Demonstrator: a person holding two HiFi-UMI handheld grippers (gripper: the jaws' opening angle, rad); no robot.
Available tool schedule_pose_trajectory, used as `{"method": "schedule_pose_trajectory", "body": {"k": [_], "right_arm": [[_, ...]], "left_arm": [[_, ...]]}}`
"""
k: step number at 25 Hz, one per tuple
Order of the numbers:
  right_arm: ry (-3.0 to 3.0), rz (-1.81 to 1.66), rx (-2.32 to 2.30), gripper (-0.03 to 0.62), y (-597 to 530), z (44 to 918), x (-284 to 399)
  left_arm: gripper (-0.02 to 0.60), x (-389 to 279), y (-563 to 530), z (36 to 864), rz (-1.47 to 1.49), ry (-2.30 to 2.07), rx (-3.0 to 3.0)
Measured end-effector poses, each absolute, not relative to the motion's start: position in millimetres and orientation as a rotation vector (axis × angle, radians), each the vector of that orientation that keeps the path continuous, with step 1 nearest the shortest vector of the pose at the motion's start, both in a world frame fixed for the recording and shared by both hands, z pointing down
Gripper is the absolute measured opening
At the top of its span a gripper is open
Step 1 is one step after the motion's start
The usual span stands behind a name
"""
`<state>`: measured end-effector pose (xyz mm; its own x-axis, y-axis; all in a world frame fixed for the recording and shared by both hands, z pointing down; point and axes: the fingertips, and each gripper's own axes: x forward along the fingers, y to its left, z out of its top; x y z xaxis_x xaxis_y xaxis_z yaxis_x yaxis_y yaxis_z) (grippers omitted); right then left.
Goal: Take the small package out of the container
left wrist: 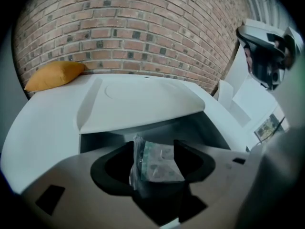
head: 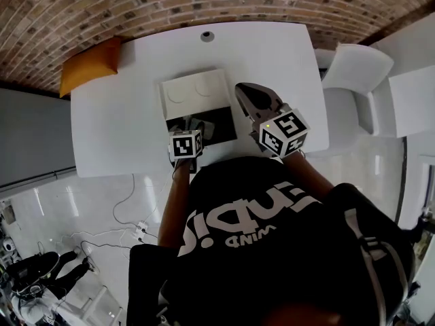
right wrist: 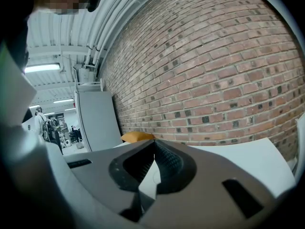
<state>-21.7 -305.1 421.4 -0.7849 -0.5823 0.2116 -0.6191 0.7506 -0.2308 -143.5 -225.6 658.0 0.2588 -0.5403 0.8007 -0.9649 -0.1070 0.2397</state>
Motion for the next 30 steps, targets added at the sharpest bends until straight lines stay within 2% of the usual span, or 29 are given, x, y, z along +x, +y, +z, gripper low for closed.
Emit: {"method": "schedule_pose_trajectory", "body": {"k": [30], "right_arm": [[-2.81,0.473,0.944,0.0,-317.4,428.0,-21.8]], "left_arm": [[0.261,-144.0,-225.1,684.0,0.907,-1.326,1.658]]}}
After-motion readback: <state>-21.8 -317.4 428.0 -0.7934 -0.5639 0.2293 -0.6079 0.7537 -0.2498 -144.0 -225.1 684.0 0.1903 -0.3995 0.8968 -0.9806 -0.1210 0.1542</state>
